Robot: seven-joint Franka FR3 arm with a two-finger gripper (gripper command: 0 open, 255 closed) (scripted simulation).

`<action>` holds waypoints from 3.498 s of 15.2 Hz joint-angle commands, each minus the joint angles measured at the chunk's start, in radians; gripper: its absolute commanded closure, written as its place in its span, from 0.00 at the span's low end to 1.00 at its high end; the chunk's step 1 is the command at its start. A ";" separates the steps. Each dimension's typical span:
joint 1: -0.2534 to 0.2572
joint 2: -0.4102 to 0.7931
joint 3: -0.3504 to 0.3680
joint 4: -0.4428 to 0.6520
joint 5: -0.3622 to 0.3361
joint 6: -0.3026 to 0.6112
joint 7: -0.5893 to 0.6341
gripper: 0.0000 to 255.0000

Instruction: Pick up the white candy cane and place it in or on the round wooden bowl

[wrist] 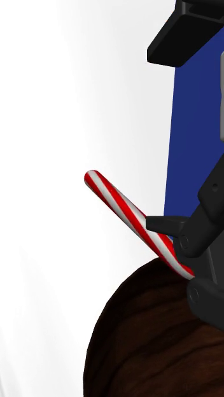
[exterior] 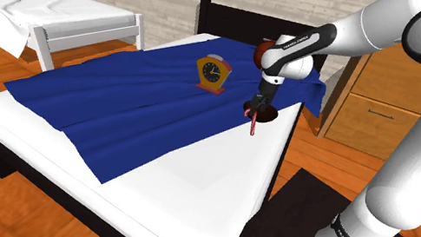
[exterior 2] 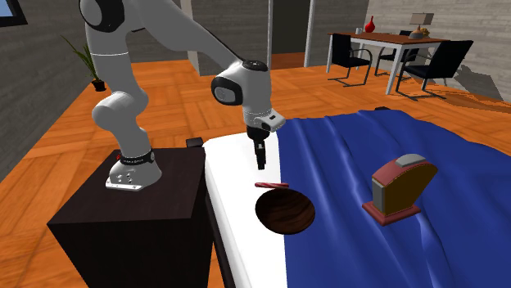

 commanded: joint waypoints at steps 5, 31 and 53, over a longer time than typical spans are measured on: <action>0.000 0.001 0.000 -0.001 0.000 0.001 0.000 1.00; 0.112 0.249 -0.082 -0.018 -0.292 0.445 0.973 0.00; 0.127 0.167 -0.099 -0.011 -0.319 0.359 0.983 1.00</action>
